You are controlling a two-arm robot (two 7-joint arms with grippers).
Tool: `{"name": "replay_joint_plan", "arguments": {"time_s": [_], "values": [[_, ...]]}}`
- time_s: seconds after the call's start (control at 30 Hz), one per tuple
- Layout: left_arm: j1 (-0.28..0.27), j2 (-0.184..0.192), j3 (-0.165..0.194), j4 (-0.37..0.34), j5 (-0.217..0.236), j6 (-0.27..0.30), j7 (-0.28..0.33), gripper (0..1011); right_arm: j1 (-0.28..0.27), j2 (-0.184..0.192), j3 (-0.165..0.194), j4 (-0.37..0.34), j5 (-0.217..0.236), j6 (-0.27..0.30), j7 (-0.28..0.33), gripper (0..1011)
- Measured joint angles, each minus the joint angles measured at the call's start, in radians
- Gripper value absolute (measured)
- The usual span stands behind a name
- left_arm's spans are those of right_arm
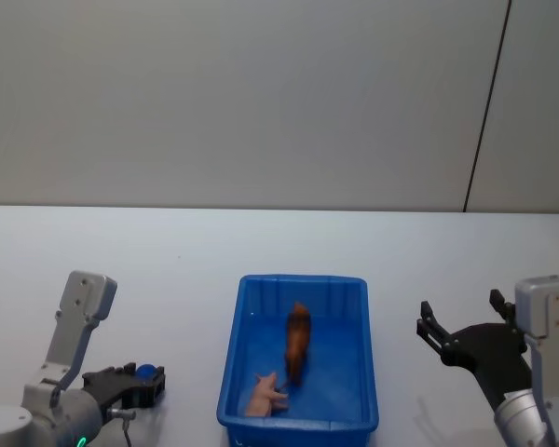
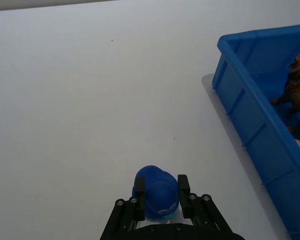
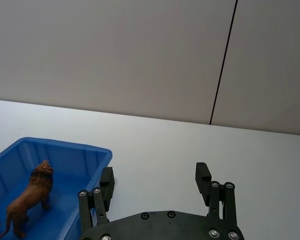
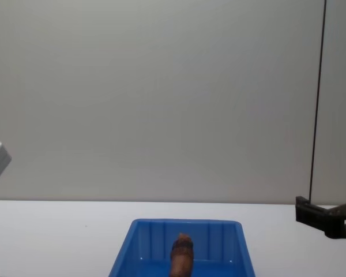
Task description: Pick up the two dolls from the table and place them into the box.
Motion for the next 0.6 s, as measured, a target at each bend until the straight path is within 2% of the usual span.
{"name": "replay_joint_plan", "arguments": {"time_s": [0.03,0.07,0.13,0.6], "values": [[-0.001,-0.001,0.000,0.001,0.001,0.004,0.001,441,0.000,0.000,0.000,0.000,0.000,0.000,0.000,1001],[-0.003,-0.002,0.000,0.002,0.003,0.017,0.004,365,0.000,0.000,0.000,0.000,0.000,0.000,0.000,1001],[-0.006,-0.004,0.000,0.003,0.006,0.032,0.009,309,0.000,0.000,0.000,0.000,0.000,0.000,0.000,1001],[-0.030,-0.015,0.004,0.018,0.052,0.112,0.020,199,0.000,0.000,0.000,0.000,0.000,0.000,0.000,1001]]}}
